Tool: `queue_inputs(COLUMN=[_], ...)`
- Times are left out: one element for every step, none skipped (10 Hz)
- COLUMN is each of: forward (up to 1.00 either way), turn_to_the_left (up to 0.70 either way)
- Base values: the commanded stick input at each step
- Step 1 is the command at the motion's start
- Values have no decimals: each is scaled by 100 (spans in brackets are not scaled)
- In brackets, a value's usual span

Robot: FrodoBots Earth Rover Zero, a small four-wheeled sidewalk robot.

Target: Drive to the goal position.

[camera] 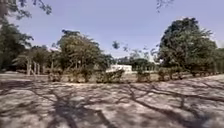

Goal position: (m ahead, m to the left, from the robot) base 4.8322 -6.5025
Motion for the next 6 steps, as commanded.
queue_inputs(forward=[50, 50, 50, 50, 50, 50], turn_to_the_left=[-50, -50, -50, -50, -50, -50])
